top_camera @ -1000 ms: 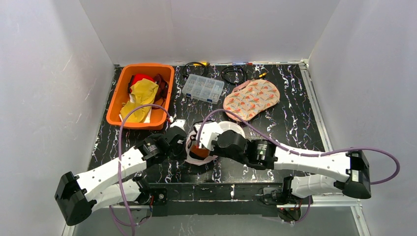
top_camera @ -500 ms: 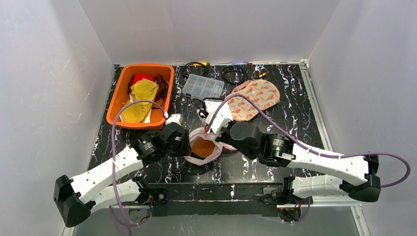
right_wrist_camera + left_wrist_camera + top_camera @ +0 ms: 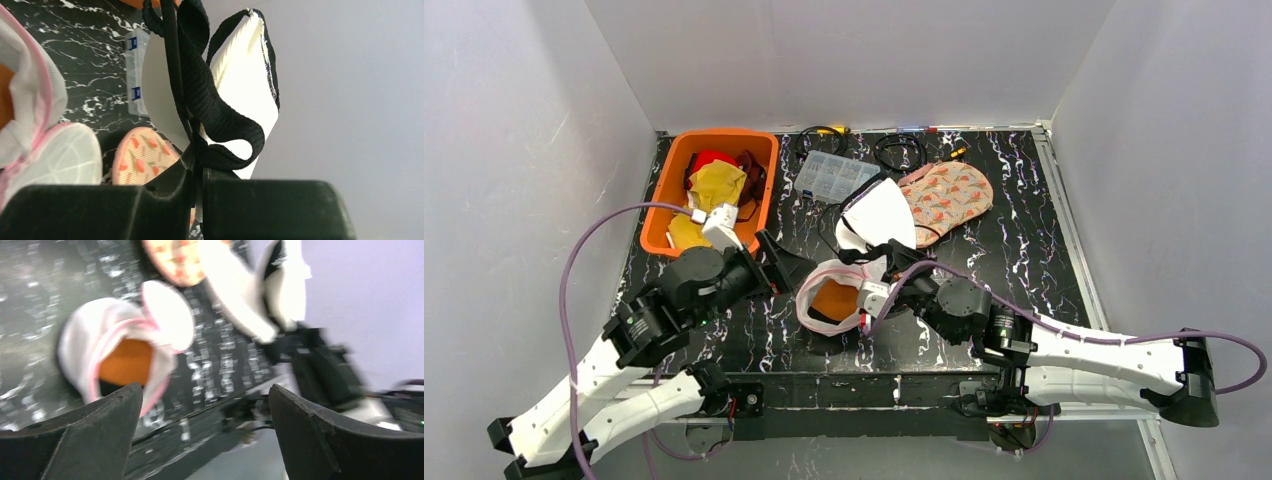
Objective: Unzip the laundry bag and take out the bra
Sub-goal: Pick up the bra from the laundry bag.
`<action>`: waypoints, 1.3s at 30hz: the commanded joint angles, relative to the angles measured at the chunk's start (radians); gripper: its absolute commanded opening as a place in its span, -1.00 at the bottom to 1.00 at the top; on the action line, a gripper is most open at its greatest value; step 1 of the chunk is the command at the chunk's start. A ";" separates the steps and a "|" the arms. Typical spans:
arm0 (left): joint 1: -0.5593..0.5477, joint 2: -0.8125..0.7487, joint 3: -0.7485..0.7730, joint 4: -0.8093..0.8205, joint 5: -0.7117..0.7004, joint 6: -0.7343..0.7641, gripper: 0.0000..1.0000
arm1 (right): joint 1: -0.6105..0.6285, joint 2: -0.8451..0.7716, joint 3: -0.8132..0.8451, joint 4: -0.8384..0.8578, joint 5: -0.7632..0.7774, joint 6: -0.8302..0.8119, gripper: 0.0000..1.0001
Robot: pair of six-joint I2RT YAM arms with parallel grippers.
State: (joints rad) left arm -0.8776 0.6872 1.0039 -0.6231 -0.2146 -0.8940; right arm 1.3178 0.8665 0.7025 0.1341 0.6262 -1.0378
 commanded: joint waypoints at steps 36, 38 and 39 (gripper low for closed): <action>0.012 0.255 -0.082 0.685 0.091 -0.348 0.86 | 0.018 -0.027 -0.032 0.224 -0.056 -0.237 -0.97; 0.012 0.268 -0.066 0.686 0.089 -0.336 0.78 | 0.018 -0.023 -0.030 0.225 -0.058 -0.234 -0.97; 0.012 0.275 -0.053 0.685 0.091 -0.329 0.75 | 0.019 -0.022 -0.027 0.224 -0.059 -0.231 -0.97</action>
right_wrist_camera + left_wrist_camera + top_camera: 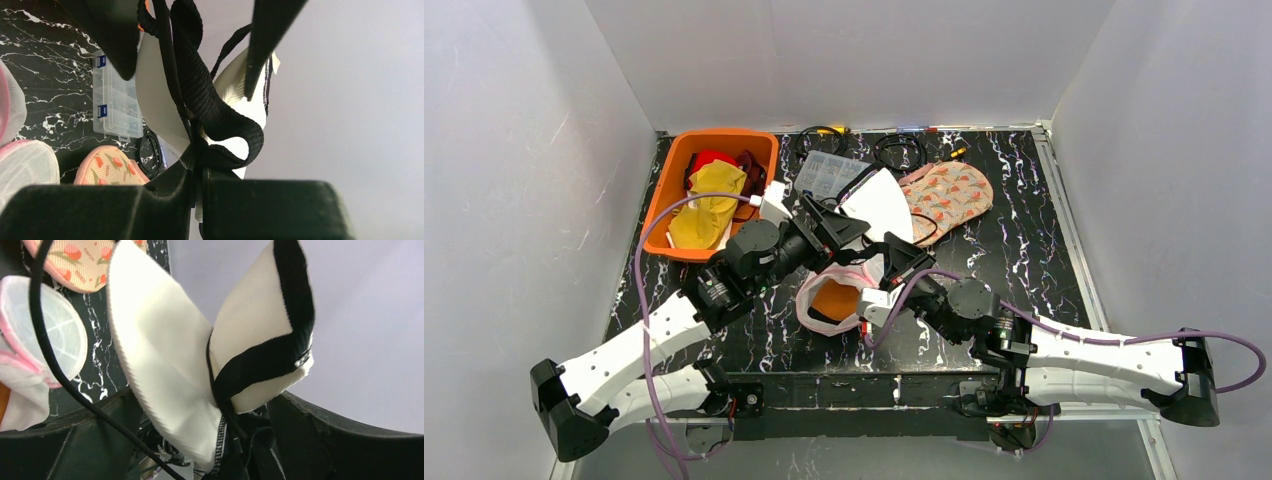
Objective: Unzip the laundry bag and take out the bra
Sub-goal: Pick up the bra from the laundry bag.
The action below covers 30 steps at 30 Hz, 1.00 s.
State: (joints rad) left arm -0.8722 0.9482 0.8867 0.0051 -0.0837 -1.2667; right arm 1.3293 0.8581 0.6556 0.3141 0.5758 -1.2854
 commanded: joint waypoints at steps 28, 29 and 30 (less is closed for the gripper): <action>0.007 0.092 0.184 -0.051 -0.035 0.168 -0.43 | 0.017 0.003 0.056 -0.010 -0.018 0.025 -0.97; 0.007 0.091 0.182 -0.050 -0.036 0.170 -0.48 | 0.017 0.001 0.058 -0.017 -0.017 0.025 -0.97; 0.007 0.089 0.179 -0.051 -0.036 0.172 -0.55 | 0.017 -0.003 0.059 -0.025 -0.018 0.030 -0.97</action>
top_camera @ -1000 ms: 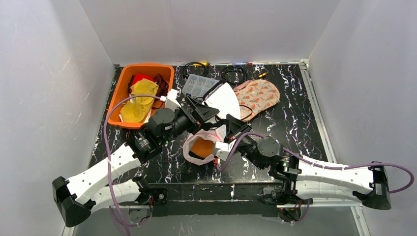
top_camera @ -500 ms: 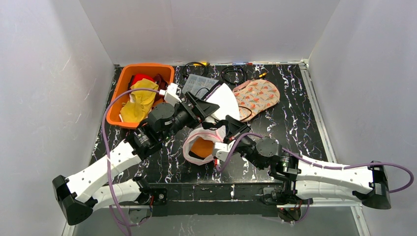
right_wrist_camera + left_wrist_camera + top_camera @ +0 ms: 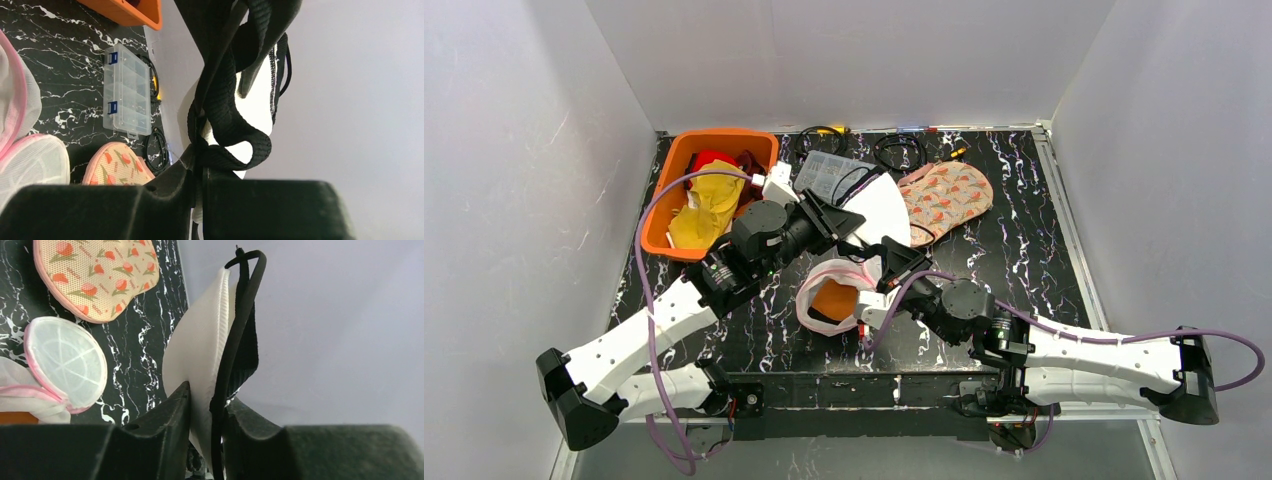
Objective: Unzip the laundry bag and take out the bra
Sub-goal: Pick up the bra from the laundry bag, then place the bra in the bin.
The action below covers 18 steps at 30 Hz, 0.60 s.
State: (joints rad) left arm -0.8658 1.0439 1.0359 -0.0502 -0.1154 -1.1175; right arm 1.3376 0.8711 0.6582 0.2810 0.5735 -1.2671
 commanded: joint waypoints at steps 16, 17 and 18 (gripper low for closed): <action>0.040 -0.157 -0.018 -0.091 -0.118 0.172 -1.00 | 0.010 0.142 0.753 -0.540 -0.280 0.935 0.97; 0.048 -0.177 -0.014 -0.117 -0.132 0.198 -1.00 | 0.009 0.165 0.802 -0.548 -0.249 1.014 0.97; 0.057 -0.198 -0.010 -0.149 -0.149 0.218 -1.00 | 0.009 0.191 0.852 -0.564 -0.227 1.075 0.97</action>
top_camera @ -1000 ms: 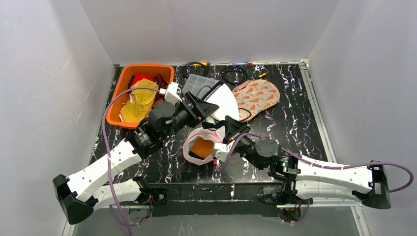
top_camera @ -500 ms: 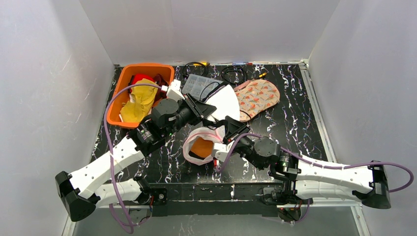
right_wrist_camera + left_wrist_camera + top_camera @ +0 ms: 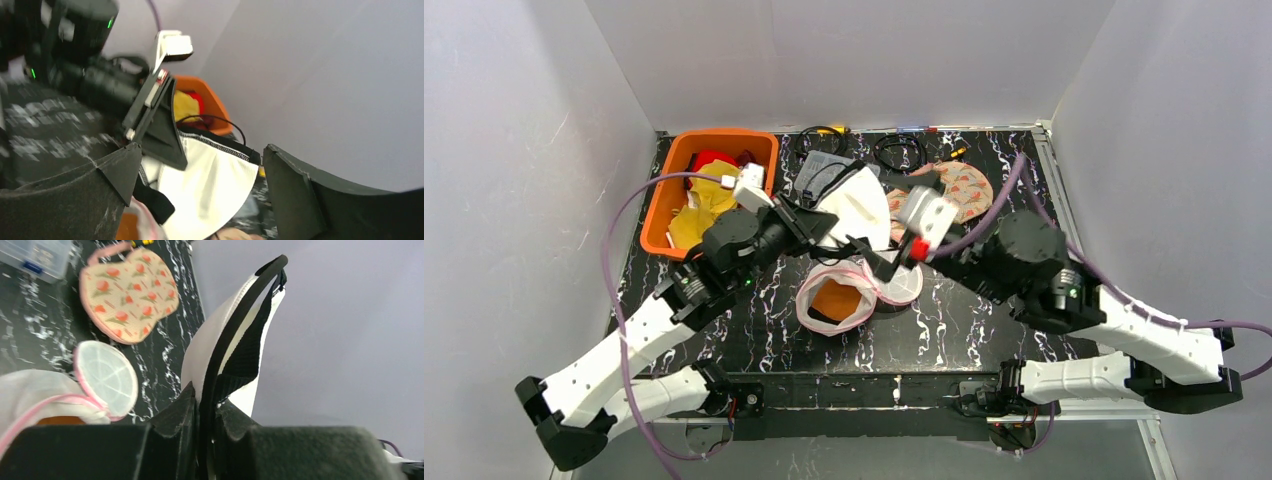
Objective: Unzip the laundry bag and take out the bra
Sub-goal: Place the bra in the bin.
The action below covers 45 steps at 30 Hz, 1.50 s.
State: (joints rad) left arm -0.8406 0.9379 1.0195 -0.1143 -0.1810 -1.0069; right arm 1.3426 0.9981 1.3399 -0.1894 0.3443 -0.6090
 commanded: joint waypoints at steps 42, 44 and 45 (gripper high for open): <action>1.092 0.696 0.258 0.314 0.560 0.173 -1.00 | -0.762 -0.327 -0.802 0.226 -0.460 1.279 0.97; 1.092 0.767 0.301 0.293 0.578 0.176 -1.00 | -0.763 -0.329 -0.793 0.220 -0.461 1.261 0.97; 1.092 0.787 0.301 0.283 0.565 0.170 -1.00 | -0.763 -0.333 -0.795 0.221 -0.453 1.260 0.97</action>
State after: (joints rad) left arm 0.2470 1.6577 1.2644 0.1856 0.3416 -0.8680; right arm 0.5781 0.6807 0.5316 0.0025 -0.1047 0.6975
